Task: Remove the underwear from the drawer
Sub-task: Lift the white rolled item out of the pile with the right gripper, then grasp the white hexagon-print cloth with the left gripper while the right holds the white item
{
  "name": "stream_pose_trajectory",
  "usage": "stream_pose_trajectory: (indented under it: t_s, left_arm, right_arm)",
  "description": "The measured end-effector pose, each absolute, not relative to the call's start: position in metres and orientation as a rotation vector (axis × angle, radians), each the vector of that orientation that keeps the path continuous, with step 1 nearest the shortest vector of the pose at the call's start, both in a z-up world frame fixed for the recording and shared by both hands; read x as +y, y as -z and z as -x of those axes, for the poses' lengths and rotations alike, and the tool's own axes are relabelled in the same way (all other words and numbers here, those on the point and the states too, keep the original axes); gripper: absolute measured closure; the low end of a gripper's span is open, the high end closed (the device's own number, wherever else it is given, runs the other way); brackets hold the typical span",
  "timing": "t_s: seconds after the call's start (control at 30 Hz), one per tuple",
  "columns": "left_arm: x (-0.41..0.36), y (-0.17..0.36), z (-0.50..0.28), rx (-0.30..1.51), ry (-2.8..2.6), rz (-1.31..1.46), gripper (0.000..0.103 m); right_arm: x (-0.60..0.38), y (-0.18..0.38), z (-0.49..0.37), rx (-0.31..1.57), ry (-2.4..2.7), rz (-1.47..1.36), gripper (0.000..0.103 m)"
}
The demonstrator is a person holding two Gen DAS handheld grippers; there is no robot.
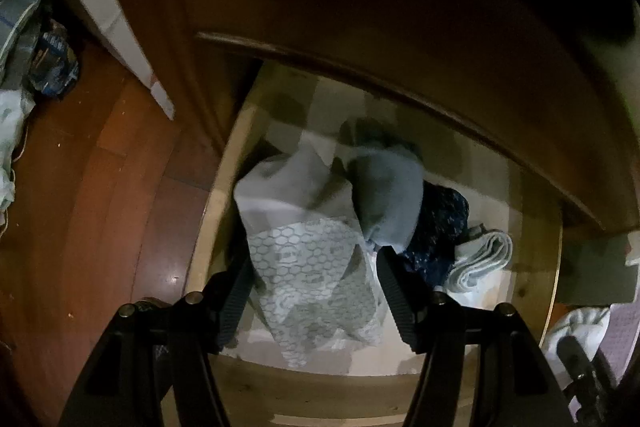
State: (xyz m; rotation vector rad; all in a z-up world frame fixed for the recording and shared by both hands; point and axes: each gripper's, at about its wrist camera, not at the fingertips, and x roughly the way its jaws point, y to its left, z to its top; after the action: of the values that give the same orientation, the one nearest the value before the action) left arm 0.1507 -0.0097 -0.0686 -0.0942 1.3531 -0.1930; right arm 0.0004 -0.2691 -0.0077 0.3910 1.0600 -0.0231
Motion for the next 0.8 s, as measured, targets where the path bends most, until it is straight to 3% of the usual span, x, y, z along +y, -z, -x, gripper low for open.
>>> stream_pose_trajectory:
  t_s: [0.27, 0.5, 0.73, 0.8]
  left_arm:
    - [-0.010, 0.075, -0.145, 1.350, 0.166, 0.157, 0.040]
    - [0.005, 0.104, -0.144, 1.482, 0.085, 0.333, 0.040]
    - [0.002, 0.106, -0.148, 1.451, 0.053, 0.338, 0.040]
    - [0.002, 0.106, -0.149, 1.443, 0.050, 0.341, 0.044]
  right_arm:
    - [-0.269, 0.012, -0.003, 1.081, 0.008, -0.406, 0.059]
    - [-0.270, 0.013, -0.004, 1.097, -0.004, -0.425, 0.059]
    - [-0.267, 0.015, -0.003, 1.108, -0.018, -0.425, 0.058]
    - [-0.266, 0.016, -0.003, 1.105, -0.018, -0.419, 0.058]
